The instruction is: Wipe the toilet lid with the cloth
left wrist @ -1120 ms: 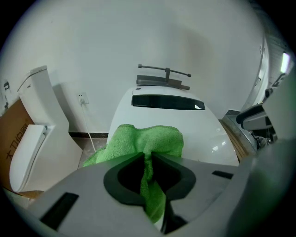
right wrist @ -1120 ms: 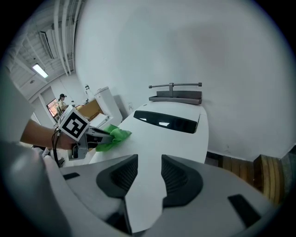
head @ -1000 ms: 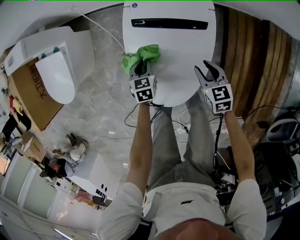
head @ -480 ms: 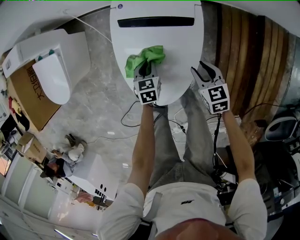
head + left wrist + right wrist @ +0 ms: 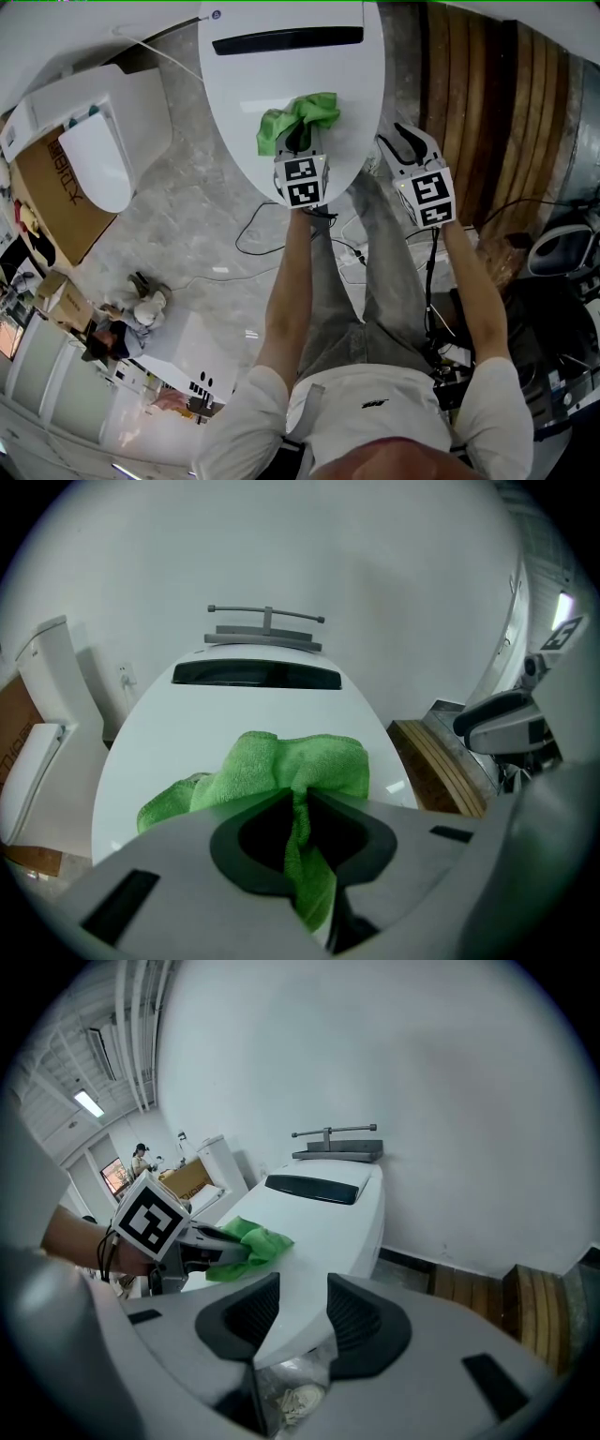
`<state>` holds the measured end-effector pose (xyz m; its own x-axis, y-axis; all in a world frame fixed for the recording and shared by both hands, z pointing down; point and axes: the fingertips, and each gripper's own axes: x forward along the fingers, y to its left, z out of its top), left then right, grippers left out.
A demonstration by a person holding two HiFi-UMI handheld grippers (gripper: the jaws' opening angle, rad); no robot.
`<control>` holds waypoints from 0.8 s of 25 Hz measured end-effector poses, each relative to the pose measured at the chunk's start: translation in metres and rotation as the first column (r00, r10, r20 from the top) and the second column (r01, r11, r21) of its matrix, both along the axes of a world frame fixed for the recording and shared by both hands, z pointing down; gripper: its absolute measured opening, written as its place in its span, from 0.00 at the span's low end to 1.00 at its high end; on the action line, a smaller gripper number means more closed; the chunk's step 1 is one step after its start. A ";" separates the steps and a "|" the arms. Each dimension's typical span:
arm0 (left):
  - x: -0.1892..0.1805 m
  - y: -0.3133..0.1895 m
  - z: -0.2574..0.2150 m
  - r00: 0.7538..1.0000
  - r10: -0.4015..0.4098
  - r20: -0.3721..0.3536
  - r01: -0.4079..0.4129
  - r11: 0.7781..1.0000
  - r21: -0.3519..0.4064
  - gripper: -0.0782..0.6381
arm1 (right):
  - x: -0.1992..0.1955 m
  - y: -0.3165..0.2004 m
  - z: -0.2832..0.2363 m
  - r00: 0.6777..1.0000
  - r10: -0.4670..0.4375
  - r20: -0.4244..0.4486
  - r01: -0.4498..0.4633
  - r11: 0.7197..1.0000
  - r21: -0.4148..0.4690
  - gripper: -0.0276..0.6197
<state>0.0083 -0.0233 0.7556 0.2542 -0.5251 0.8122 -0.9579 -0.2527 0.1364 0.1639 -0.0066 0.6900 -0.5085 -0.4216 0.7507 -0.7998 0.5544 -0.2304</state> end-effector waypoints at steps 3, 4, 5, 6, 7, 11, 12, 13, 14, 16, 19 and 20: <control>0.017 0.004 0.001 1.000 0.025 -0.013 -0.025 1.000 -0.005 0.20 | 0.008 0.004 -0.002 1.000 0.011 0.000 -0.011 1.000 0.002 0.31; 0.024 0.006 0.001 0.999 0.036 -0.018 -0.036 0.999 -0.007 0.20 | 0.011 0.006 -0.002 1.000 0.016 -0.001 -0.016 1.000 0.002 0.31; 0.030 0.008 0.001 0.999 0.049 -0.023 -0.050 0.999 -0.010 0.20 | 0.014 0.008 -0.002 1.000 0.021 -0.002 -0.021 1.000 0.001 0.31; 0.038 0.011 0.002 0.997 0.066 -0.029 -0.066 0.998 -0.013 0.20 | 0.016 0.010 -0.002 1.000 0.027 -0.003 -0.027 1.000 0.000 0.31; 0.045 0.013 0.002 0.996 0.084 -0.034 -0.084 0.996 -0.016 0.20 | 0.019 0.013 -0.002 0.999 0.032 -0.003 -0.032 0.999 -0.001 0.31; 0.073 0.024 0.004 0.986 0.160 -0.052 -0.161 0.987 -0.026 0.20 | 0.027 0.021 -0.001 0.999 0.049 0.000 -0.049 0.999 -0.002 0.31; 0.079 0.026 0.004 0.983 0.177 -0.056 -0.179 0.983 -0.029 0.20 | 0.029 0.023 -0.001 0.998 0.055 -0.001 -0.055 0.998 -0.002 0.31; 0.084 0.029 0.005 0.979 0.194 -0.061 -0.196 0.980 -0.033 0.20 | 0.032 0.025 -0.001 0.998 0.062 -0.003 -0.062 0.998 -0.003 0.31; 0.089 0.032 0.006 0.975 0.211 -0.064 -0.214 0.976 -0.038 0.20 | 0.034 0.028 -0.001 0.998 0.068 -0.005 -0.068 0.998 -0.002 0.31; 0.097 0.039 0.008 0.966 0.248 -0.067 -0.252 0.966 -0.050 0.20 | 0.037 0.034 0.000 0.996 0.087 -0.006 -0.087 0.996 -0.006 0.31; 0.108 0.050 0.010 0.947 0.312 -0.076 -0.316 0.947 -0.055 0.20 | 0.042 0.044 0.002 0.992 0.125 -0.012 -0.126 0.992 -0.021 0.31; 0.112 0.052 0.010 0.938 0.339 -0.078 -0.343 0.938 -0.051 0.20 | 0.043 0.048 0.003 0.991 0.134 -0.016 -0.134 0.991 -0.023 0.30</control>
<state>0.1200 0.0290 0.7655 0.4642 -0.3461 0.8153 -0.8038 -0.5512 0.2237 0.2071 0.0409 0.6929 -0.4378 -0.4670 0.7682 -0.8698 0.4362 -0.2306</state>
